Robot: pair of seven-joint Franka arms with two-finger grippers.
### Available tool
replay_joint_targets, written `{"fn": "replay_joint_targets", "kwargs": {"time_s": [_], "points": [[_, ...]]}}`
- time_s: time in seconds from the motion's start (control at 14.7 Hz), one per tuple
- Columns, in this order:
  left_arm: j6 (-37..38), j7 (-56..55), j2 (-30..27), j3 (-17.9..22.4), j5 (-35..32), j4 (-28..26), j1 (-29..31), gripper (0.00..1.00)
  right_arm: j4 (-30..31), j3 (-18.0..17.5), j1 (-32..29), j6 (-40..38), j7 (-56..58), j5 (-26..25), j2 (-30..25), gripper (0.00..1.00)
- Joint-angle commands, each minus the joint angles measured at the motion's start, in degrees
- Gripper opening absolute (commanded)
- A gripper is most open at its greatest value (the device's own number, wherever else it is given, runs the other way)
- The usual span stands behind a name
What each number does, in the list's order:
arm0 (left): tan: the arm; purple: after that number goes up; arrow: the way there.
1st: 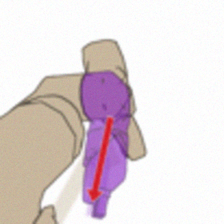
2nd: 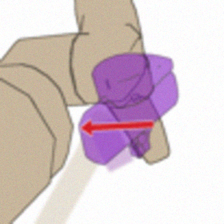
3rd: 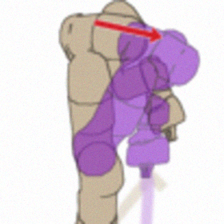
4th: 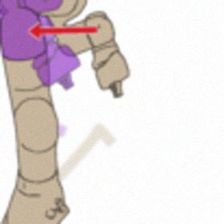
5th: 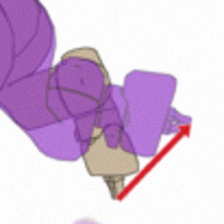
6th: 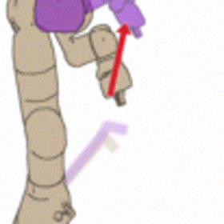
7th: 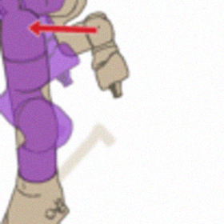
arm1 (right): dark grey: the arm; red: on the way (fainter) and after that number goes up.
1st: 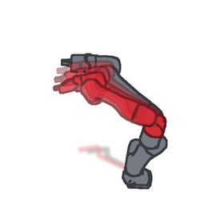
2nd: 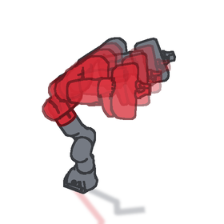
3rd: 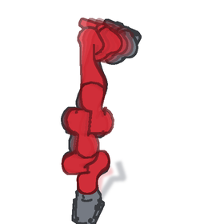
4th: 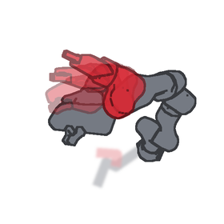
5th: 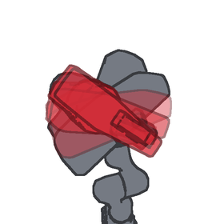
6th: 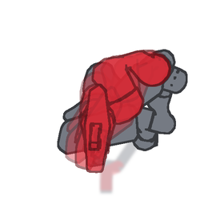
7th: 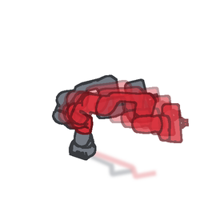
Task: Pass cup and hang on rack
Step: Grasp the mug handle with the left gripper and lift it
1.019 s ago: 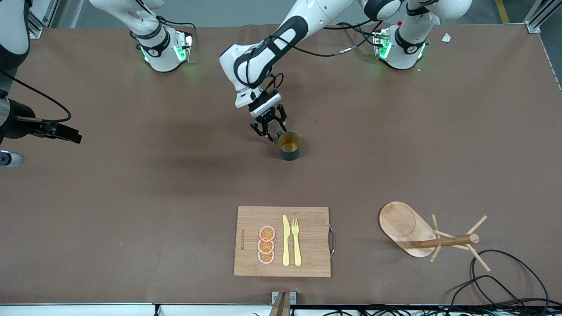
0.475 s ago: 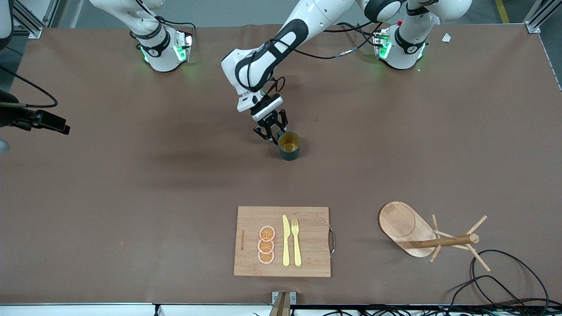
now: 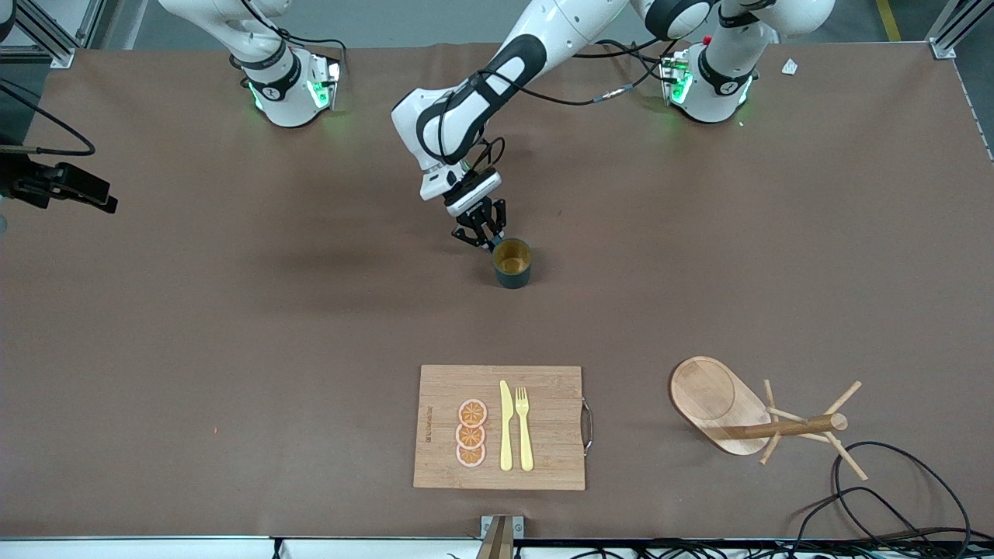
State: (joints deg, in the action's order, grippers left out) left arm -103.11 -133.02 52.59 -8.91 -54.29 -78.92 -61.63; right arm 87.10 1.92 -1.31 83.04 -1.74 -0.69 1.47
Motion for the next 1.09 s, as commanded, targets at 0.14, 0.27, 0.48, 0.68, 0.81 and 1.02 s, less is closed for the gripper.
{"fn": "replay_joint_targets", "kwargs": {"time_s": [0.14, 0.27, 0.48, 0.68, 0.81, 1.02], "points": [[0.9, 3.2, -4.9, -0.1, 2.9, 1.0, 2.6, 0.0, 2.5, -0.5, -1.0, -0.7, 0.9, 0.7, -3.3, 1.0], [1.0, 9.0, -8.8, 0.0, 7.2, 1.0, 4.2, 0.0, 2.5, -0.5, -1.0, -0.5, 0.9, 0.7, -4.1, 1.0], [0.9, 17.3, -16.4, -0.1, 14.7, 1.0, 10.1, 0.0, 2.5, -0.4, -1.1, -0.3, 0.9, 0.7, -4.2, 1.0], [0.9, 27.7, -22.6, -0.1, 23.2, 1.0, 15.9, 0.0, 2.4, -0.4, -1.2, -0.5, 0.9, 0.9, -4.2, 1.0], [0.4, 32.3, -25.6, -0.1, 27.6, 1.0, 20.8, 0.0, 2.3, -0.4, -1.2, -0.7, 0.9, 1.4, -4.2, 1.0], [-2.6, 40.3, -28.0, -0.4, 34.8, 1.0, 28.7, 0.0, 2.2, -0.4, -1.2, -1.3, 0.9, 1.4, -4.3, 1.0]]}}
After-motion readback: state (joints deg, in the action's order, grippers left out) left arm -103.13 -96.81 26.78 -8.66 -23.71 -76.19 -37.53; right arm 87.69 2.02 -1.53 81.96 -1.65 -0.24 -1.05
